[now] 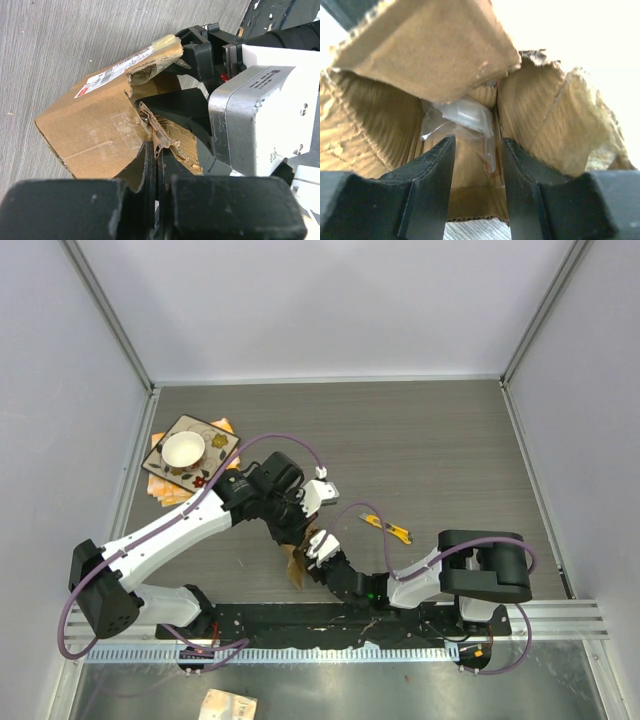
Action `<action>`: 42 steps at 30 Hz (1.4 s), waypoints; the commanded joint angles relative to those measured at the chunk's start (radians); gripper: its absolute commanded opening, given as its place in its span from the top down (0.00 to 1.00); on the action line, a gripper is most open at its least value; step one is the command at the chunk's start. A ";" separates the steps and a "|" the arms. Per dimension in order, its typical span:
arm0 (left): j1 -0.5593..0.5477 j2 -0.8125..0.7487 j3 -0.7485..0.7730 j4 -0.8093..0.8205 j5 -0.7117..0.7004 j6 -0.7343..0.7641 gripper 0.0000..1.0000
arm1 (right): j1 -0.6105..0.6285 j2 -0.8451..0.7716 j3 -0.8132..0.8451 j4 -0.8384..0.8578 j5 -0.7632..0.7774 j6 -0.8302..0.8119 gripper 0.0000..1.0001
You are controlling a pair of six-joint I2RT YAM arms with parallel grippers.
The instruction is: Unpack the express box
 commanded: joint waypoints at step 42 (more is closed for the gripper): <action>0.206 0.134 0.220 -0.053 0.232 -0.051 1.00 | 0.068 -0.648 -0.038 -0.565 0.081 0.121 0.99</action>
